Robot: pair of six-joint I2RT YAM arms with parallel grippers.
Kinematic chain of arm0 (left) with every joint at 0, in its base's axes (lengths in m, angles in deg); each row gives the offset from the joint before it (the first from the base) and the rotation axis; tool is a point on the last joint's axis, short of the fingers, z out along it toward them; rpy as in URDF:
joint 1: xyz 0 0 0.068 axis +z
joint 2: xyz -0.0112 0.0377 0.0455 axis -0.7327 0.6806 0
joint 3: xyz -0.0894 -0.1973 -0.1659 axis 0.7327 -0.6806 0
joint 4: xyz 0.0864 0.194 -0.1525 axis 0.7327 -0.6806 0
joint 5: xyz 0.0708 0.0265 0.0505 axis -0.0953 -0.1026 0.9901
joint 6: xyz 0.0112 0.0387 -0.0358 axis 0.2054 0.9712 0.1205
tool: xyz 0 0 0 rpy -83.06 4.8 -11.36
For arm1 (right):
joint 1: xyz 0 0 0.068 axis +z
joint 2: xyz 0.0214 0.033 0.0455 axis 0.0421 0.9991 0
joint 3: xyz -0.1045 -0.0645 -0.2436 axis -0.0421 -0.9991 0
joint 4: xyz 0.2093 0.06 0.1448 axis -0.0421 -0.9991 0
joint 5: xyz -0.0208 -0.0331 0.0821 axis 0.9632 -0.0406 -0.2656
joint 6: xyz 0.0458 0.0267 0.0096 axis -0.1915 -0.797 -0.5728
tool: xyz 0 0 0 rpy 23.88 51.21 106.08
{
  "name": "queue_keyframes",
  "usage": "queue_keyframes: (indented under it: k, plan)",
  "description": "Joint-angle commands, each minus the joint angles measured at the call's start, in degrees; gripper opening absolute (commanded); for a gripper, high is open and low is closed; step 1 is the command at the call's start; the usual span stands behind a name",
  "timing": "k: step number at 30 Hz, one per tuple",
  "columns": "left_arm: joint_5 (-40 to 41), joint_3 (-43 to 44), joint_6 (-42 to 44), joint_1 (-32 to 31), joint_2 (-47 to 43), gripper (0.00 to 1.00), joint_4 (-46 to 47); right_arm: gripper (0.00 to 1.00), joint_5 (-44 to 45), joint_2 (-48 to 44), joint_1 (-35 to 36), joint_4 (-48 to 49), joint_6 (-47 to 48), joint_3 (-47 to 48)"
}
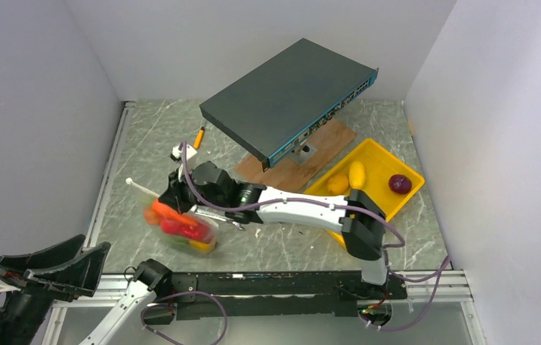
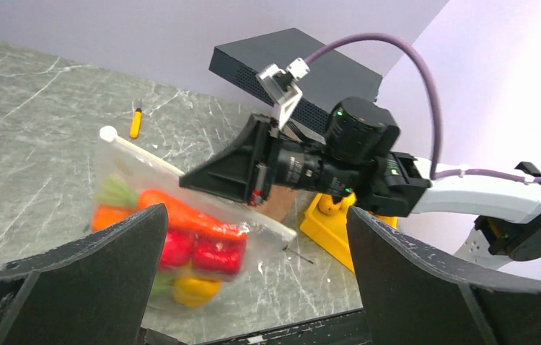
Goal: Place the food in the zip-top bag and seal the zipper
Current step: Place the zipper food storage bag at the center of the board, then reset both arms
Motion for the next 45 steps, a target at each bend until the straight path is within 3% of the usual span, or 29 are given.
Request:
queue_keyframes:
  k: [1,5,8,14,15,18,21,24,27,32,42,45]
  plan:
    - [2.00,-0.92,-2.21,0.01,-0.21,1.00,-0.61,0.00,4.17,5.66,-5.58,2.23,1.28,7.07]
    - [1.03,-1.95,-3.19,0.01,-0.39,1.00,-0.34,0.00,10.76,10.97,-7.78,-1.38,10.45,9.72]
    - [0.94,-2.68,-3.75,0.01,-0.42,1.00,-0.74,0.00,9.59,13.93,-8.04,-4.07,18.61,12.01]
    - [0.79,-3.92,-4.51,0.01,-0.64,1.00,-0.62,0.00,6.65,17.73,-7.47,-9.94,25.19,17.89]
    - [0.76,-4.17,-4.52,0.08,-0.55,1.00,-0.41,0.03,6.52,18.24,-7.28,-11.55,25.46,19.64]
    - [0.61,-4.91,-4.78,0.01,-0.51,1.00,0.03,0.25,4.53,21.95,-6.79,-20.59,26.35,28.71]
    - [0.03,-5.75,-5.33,0.02,-0.48,1.00,-0.02,0.55,10.17,22.01,-5.32,-26.09,27.47,33.07]
    - [-0.02,-6.34,-5.71,0.03,-0.79,1.00,-0.12,0.65,10.73,19.32,-4.38,-30.36,26.97,33.95]
    - [0.33,-6.21,-5.58,0.02,-1.22,1.00,0.13,0.66,7.42,12.97,-4.38,-31.75,24.10,30.85]
    - [0.93,-6.85,-5.22,0.04,-2.92,1.00,1.92,0.74,5.52,-5.27,-4.38,-29.62,21.75,15.03]
    - [-0.05,-15.98,-3.73,0.09,-6.82,1.00,14.18,0.99,20.25,-38.42,-4.27,-35.94,19.82,-3.66]
    - [0.09,-16.63,-2.67,0.06,-6.22,1.00,15.79,1.00,26.17,-47.93,-4.48,-38.74,19.37,-6.56]
